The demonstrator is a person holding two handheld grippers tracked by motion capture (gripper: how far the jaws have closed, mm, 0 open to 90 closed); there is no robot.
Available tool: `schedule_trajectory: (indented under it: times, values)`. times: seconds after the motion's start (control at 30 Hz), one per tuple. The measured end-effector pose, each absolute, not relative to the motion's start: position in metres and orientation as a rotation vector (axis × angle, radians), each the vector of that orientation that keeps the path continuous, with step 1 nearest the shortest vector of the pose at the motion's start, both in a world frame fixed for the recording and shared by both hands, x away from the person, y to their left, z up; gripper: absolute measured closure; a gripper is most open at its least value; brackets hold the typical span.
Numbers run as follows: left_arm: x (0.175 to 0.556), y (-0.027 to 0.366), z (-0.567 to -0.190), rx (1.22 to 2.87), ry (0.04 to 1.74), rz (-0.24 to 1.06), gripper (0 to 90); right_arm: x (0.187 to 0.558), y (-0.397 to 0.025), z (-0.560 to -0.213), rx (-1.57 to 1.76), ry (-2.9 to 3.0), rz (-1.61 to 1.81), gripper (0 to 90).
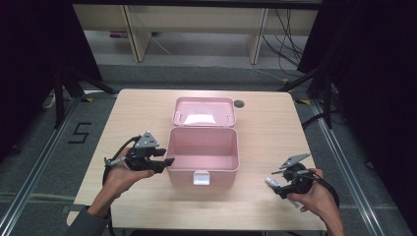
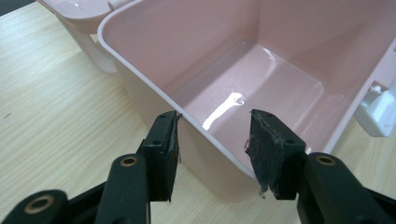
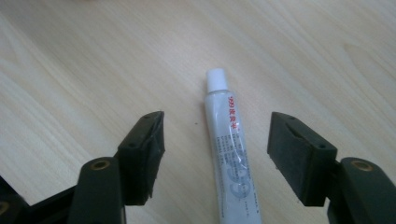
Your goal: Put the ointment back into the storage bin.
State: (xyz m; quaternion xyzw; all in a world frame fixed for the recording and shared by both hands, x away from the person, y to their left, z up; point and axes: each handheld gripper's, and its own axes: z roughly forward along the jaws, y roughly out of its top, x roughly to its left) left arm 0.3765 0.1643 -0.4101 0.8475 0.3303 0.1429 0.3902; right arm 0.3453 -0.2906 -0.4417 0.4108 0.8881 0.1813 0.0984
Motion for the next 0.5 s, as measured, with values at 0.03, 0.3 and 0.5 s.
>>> schedule_trajectory:
  times: [0.03,0.3,0.5]
  values:
    - [0.377,0.164,-0.41,2.152,0.842,0.362,52.4,0.347,-0.291,-0.443,1.184,2.632,0.525,39.5]
    - [0.376,0.164,-0.41,2.155,0.841,0.362,52.4,0.353,-0.289,-0.453,1.105,2.713,0.405,52.6]
    - [0.376,0.164,-0.41,2.156,0.84,0.362,52.3,0.359,-0.291,-0.461,1.132,2.724,0.362,58.6]
